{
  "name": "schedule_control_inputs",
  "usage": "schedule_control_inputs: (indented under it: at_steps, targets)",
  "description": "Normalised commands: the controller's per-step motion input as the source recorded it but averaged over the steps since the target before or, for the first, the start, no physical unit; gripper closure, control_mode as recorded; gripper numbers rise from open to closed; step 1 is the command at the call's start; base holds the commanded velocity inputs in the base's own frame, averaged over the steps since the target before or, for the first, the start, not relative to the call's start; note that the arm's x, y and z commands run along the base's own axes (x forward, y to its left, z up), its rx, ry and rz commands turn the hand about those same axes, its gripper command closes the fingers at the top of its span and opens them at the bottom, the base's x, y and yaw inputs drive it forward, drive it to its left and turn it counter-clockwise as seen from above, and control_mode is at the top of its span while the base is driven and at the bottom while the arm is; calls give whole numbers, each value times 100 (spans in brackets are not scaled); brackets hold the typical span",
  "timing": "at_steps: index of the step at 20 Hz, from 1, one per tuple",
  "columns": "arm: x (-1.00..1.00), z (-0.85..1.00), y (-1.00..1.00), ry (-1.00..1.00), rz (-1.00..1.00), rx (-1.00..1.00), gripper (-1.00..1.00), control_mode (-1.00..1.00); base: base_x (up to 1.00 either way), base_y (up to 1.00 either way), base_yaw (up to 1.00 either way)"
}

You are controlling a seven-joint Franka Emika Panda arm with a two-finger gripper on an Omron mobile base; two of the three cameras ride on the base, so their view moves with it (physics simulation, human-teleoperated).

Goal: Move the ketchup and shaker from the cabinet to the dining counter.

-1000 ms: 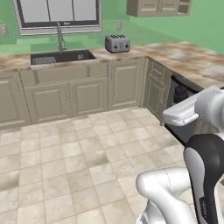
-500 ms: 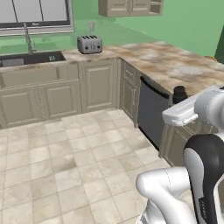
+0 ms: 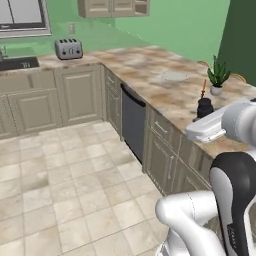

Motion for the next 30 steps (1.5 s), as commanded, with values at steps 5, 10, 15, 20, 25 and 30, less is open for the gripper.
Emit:
schedule_control_inputs:
  at_steps: [5, 10, 15, 20, 25, 30]
  targets:
    - [0, 0, 0, 0, 0, 0, 100, 100, -79, -75, -13]
    - [0, 0, 0, 0, 0, 0, 100, 100, -72, -69, -13]
    - [0, 0, 0, 0, 0, 0, 100, 100, -62, -61, -12]
    - [0, 0, 0, 0, 0, 0, 100, 100, -15, -74, -10]
    - [0, 0, 0, 0, 0, 0, 100, 100, 1, -97, -5]
    - [0, 0, 0, 0, 0, 0, 100, 100, 14, -100, 0]
